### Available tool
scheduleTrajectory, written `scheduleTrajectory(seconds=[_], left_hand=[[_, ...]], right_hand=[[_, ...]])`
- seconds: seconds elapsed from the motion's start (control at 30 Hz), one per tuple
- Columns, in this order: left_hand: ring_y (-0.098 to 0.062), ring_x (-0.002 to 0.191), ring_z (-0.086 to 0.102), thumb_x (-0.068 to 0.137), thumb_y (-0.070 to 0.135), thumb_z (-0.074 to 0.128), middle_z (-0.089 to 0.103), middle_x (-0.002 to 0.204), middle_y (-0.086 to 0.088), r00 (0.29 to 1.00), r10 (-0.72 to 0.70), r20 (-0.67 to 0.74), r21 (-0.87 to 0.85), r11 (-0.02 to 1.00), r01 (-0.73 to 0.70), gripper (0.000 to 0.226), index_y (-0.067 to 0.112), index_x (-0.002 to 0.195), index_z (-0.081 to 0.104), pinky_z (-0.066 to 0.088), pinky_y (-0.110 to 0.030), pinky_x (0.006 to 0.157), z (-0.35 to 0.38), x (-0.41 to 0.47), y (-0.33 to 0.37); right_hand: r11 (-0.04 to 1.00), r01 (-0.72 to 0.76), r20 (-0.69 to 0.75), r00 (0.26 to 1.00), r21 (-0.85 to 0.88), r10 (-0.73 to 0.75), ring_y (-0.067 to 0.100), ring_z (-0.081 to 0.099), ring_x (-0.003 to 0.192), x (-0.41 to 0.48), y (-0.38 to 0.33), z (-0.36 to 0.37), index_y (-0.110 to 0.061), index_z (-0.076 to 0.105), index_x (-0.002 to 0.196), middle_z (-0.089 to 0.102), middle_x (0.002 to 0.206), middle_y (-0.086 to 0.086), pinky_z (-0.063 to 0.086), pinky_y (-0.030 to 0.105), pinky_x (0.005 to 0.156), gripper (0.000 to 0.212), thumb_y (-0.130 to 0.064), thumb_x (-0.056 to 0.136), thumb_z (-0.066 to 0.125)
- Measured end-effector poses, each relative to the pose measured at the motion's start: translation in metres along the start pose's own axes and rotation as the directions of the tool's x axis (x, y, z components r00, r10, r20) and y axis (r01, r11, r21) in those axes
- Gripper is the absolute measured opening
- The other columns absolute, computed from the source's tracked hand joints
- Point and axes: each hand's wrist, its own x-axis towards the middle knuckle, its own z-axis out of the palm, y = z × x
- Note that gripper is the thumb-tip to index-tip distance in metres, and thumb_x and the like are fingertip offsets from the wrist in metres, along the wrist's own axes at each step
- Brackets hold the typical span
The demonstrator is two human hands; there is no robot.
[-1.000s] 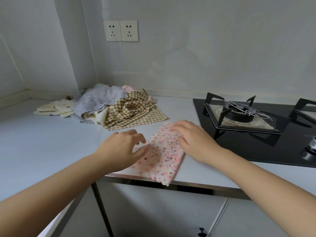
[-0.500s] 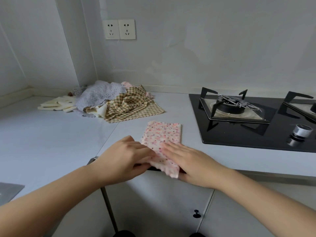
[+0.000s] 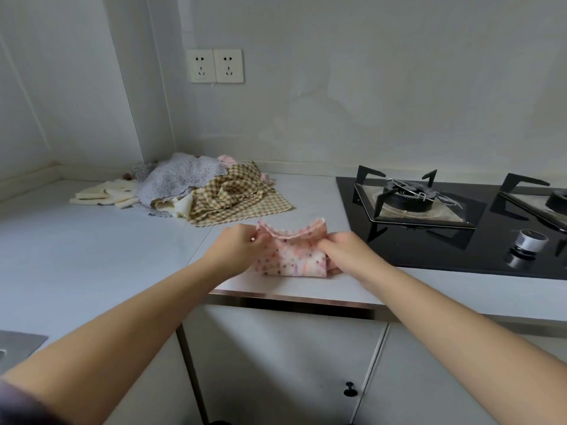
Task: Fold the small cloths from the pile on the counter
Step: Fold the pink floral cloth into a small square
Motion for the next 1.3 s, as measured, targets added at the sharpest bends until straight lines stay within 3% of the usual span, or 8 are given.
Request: scheduleTrajectory(seconds=[0.13, 0.37, 0.53, 0.7, 0.9, 1.03, 1.13, 1.3], left_hand=[[-0.021, 0.056, 0.049, 0.101, 0.032, 0.035, 0.054, 0.063, -0.007, 0.981, -0.195, 0.009, 0.251, 0.950, 0.186, 0.046, 0.012, 0.060, 0.043, 0.039, -0.027, 0.058, 0.023, 0.032, 0.009], [-0.024, 0.100, 0.062, 0.092, 0.005, 0.043, 0.062, 0.110, -0.004, 0.966, -0.256, -0.026, 0.682, 0.702, 0.205, 0.026, 0.011, 0.114, 0.056, 0.040, -0.027, 0.067, 0.041, 0.032, 0.032], [-0.024, 0.091, 0.062, 0.095, 0.016, 0.047, 0.061, 0.106, -0.004, 0.979, 0.140, -0.148, 0.744, 0.668, 0.017, 0.018, 0.013, 0.112, 0.041, 0.035, -0.027, 0.059, 0.039, 0.026, 0.024], [-0.024, 0.099, 0.058, 0.098, 0.047, 0.036, 0.057, 0.111, 0.001, 0.879, 0.417, 0.232, 0.546, 0.692, -0.473, 0.034, 0.026, 0.117, 0.055, 0.039, -0.031, 0.077, 0.037, 0.009, 0.011], [-0.021, 0.114, 0.051, 0.094, 0.038, 0.035, 0.052, 0.131, 0.002, 0.843, 0.486, 0.231, 0.569, 0.635, -0.522, 0.043, 0.030, 0.132, 0.051, 0.036, -0.035, 0.087, 0.030, 0.010, 0.010], [-0.018, 0.109, 0.054, 0.081, 0.047, 0.015, 0.057, 0.119, 0.007, 0.816, 0.442, 0.372, 0.578, 0.578, -0.576, 0.060, 0.035, 0.127, 0.052, 0.038, -0.034, 0.085, 0.031, 0.011, 0.010], [-0.016, 0.100, 0.056, 0.076, 0.061, 0.012, 0.060, 0.107, 0.009, 0.894, 0.396, 0.211, 0.618, 0.655, -0.435, 0.066, 0.030, 0.111, 0.058, 0.038, -0.034, 0.084, 0.021, 0.014, 0.005], [-0.024, 0.098, 0.058, 0.088, 0.055, 0.041, 0.058, 0.108, 0.000, 0.901, 0.369, 0.229, 0.696, 0.585, -0.416, 0.043, 0.020, 0.109, 0.052, 0.036, -0.030, 0.073, 0.040, 0.001, 0.023]], right_hand=[[0.960, -0.272, 0.018, 0.962, -0.072, 0.274, 0.020, 0.063, 0.062, 0.018, -0.021, 0.001, -0.008, 0.060, 0.096, 0.065, 0.080, 0.010, 0.056, 0.026, 0.055, 0.023, -0.027, 0.097, 0.046], [0.900, -0.295, -0.028, 0.953, -0.321, 0.302, 0.015, 0.055, 0.047, 0.029, -0.025, 0.004, -0.010, 0.050, 0.075, 0.059, 0.063, 0.007, 0.049, 0.020, 0.042, 0.026, -0.023, 0.097, 0.046], [0.912, -0.335, 0.036, 0.935, -0.239, 0.353, 0.014, 0.053, 0.051, 0.025, -0.029, -0.003, -0.007, 0.052, 0.081, 0.055, 0.068, 0.007, 0.051, 0.022, 0.043, 0.026, -0.025, 0.099, 0.051], [0.846, 0.007, -0.074, 0.996, -0.533, -0.055, 0.030, 0.066, 0.091, 0.032, -0.008, -0.032, -0.018, 0.056, 0.102, 0.062, 0.105, 0.006, 0.056, 0.040, 0.079, 0.020, -0.013, 0.090, 0.042], [0.657, 0.391, 0.231, 0.919, -0.645, -0.319, 0.016, 0.032, 0.141, 0.034, 0.014, -0.042, -0.028, 0.050, 0.137, 0.038, 0.152, -0.007, 0.029, 0.041, 0.114, 0.071, 0.013, 0.080, 0.038], [0.551, 0.464, 0.373, 0.886, -0.693, -0.276, 0.012, 0.026, 0.144, 0.034, 0.020, -0.040, -0.033, 0.049, 0.139, 0.036, 0.154, -0.012, 0.028, 0.043, 0.114, 0.074, 0.012, 0.082, 0.036], [0.545, 0.497, 0.377, 0.868, -0.675, -0.324, 0.014, 0.039, 0.134, 0.033, 0.023, -0.039, -0.025, 0.057, 0.131, 0.049, 0.141, -0.007, 0.032, 0.037, 0.110, 0.057, 0.003, 0.083, 0.044], [0.540, 0.532, 0.387, 0.847, -0.652, -0.366, 0.014, 0.046, 0.120, 0.033, 0.018, -0.039, -0.024, 0.058, 0.112, 0.057, 0.120, -0.009, 0.035, 0.030, 0.094, 0.035, -0.010, 0.080, 0.052]])
